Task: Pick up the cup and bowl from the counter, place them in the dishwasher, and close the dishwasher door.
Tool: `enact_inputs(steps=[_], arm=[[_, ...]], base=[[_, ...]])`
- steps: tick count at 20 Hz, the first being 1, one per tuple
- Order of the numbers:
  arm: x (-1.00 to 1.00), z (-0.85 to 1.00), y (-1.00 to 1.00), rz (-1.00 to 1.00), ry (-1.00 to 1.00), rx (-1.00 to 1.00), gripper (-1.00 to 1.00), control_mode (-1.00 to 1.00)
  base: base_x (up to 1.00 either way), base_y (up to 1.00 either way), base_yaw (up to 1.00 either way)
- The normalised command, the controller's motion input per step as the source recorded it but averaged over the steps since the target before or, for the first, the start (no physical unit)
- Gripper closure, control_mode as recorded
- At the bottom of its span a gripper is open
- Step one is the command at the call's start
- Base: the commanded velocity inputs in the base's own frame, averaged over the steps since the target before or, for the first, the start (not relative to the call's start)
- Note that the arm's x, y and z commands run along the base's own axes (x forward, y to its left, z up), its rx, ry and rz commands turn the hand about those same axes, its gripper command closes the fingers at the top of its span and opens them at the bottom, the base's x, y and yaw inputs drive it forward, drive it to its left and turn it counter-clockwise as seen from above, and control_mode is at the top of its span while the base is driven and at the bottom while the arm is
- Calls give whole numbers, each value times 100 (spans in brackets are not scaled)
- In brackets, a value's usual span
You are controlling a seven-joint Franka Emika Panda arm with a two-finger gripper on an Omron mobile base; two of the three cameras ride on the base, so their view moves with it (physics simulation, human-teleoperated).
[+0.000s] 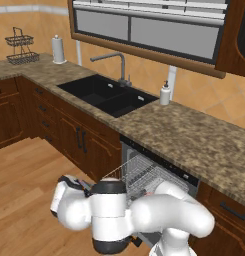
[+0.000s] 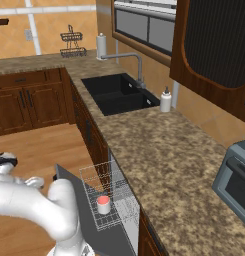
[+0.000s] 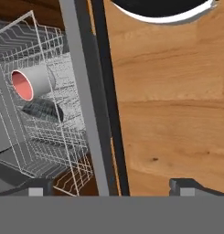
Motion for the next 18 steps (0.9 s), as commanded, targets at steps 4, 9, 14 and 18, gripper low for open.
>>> enact_inputs(steps=[4, 9, 14, 18], arm=[[-9, 9, 94, 15, 0, -82, -100, -100], [0, 17, 96, 2, -6, -79, -100, -100], [0, 37, 99, 0, -21, -79, -100, -100], [0, 24, 100, 0, -30, -89, -100, -100]], base=[[0, 0, 0], [0, 0, 0], [0, 0, 0], [0, 0, 0]])
